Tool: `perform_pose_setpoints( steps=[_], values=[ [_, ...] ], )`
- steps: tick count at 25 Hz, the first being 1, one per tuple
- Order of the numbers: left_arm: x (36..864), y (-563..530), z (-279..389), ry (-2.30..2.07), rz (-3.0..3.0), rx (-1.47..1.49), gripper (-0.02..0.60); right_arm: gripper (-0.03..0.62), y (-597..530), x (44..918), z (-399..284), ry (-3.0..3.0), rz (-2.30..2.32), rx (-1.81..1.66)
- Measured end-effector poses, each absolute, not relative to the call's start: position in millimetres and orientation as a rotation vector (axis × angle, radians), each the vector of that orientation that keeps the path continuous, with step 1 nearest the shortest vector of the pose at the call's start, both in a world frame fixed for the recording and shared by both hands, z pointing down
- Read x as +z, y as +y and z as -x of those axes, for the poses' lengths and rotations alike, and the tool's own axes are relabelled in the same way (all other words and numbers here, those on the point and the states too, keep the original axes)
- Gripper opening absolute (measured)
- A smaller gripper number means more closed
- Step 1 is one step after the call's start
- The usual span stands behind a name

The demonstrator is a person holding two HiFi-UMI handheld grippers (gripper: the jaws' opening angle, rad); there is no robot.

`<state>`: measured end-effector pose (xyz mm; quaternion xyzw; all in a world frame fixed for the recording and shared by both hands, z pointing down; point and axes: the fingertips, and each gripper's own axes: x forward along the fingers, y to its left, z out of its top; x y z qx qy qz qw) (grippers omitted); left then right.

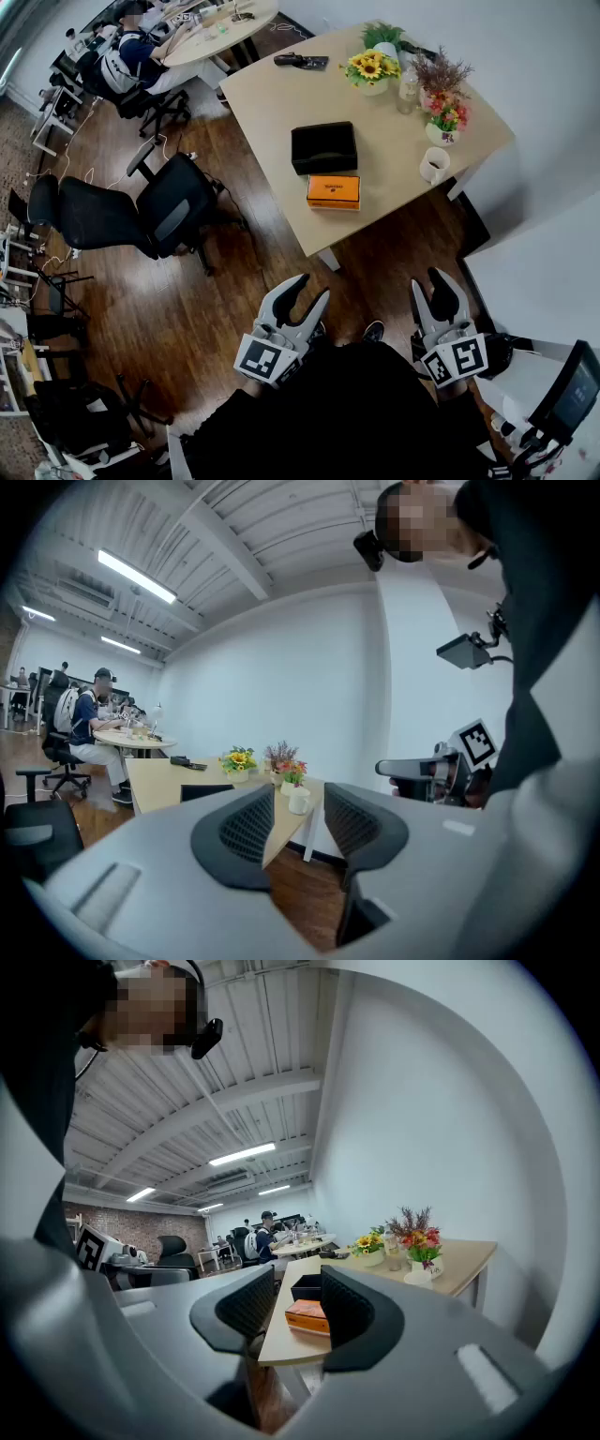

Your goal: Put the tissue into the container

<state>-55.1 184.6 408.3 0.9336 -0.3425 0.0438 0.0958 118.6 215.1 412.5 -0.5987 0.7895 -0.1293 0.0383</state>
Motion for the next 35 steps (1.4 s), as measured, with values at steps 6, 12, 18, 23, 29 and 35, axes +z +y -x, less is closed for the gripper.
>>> perform_pose_setpoints(
  steps=[6,12,18,23,29,35],
  values=[
    [423.2,185.2,53.3,-1.077,-2.730,0.154,0.149,0.155,212.2,417.6,-144.9,2.420,1.810,-0.432],
    [425.4,148.7,81.5,-1.204,-2.693,0.187,0.150,0.155,185.3,435.2,-156.7,2.439,1.820,-0.478],
    [457.7,78.2,112.1,-1.193,-2.679,0.211,0.155,0.156,130.1,446.2,-156.8,2.436,1.932,-0.436],
    [471.3,0.2,127.7,-1.112,-2.717,0.225,0.181,0.156,71.3,456.9,-146.7,2.394,2.038,-0.497],
    [516.4,-55.1,118.9,-0.840,-2.813,0.429,0.237,0.156,10.9,493.5,-131.8,2.416,2.131,-0.595],
    [563.2,-60.4,78.9,-0.547,-2.963,0.748,0.305,0.167,-20.4,548.7,-108.4,2.569,1.996,-0.782]
  ],
)
